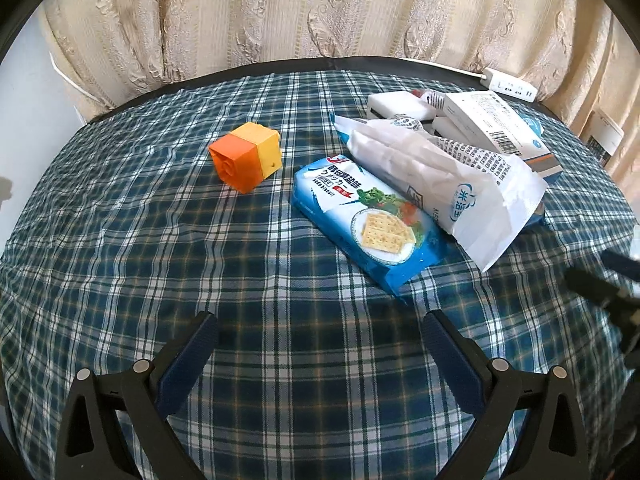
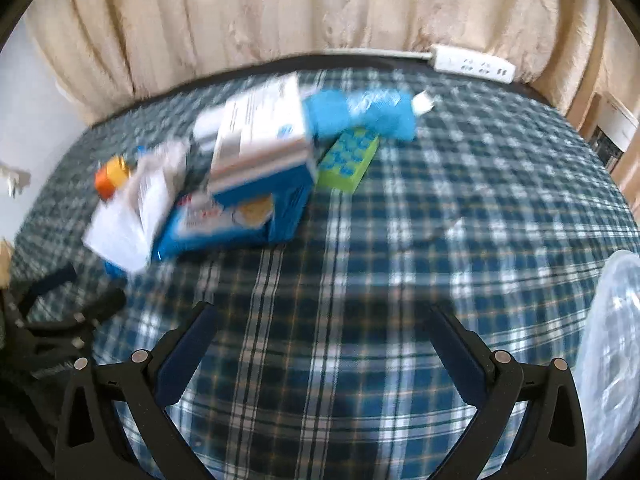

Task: Organize objects
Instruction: 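Reach the right gripper to the white medicine box and grasp it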

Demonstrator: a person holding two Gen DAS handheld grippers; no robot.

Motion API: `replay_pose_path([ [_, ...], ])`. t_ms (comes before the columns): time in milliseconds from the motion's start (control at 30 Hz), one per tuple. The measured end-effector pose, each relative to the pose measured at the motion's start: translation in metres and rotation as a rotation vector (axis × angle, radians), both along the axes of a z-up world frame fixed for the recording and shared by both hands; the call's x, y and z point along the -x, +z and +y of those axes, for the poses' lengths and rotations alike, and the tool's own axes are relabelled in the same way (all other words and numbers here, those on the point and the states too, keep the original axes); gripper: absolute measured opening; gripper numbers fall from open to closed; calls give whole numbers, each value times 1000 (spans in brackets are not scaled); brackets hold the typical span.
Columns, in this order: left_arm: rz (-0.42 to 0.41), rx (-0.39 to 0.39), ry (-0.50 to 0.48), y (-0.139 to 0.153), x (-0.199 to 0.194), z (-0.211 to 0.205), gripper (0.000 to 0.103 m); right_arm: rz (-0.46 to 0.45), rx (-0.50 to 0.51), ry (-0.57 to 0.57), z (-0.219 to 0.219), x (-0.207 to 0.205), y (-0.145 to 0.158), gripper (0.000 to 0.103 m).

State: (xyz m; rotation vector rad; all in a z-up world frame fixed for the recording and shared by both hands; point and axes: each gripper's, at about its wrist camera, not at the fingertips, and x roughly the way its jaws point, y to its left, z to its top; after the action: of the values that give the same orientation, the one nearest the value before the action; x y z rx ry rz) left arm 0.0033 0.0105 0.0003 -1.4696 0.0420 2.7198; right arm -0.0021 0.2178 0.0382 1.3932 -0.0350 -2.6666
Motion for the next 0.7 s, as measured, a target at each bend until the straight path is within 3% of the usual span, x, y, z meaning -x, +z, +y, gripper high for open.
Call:
replay_pose_path([
  [267,1,1,0,0,0,0,103,120,24,12,-10,19,42,103],
  [700,1,1,0,0,-1,1,103,165,-60,52,-49,68,45,103],
])
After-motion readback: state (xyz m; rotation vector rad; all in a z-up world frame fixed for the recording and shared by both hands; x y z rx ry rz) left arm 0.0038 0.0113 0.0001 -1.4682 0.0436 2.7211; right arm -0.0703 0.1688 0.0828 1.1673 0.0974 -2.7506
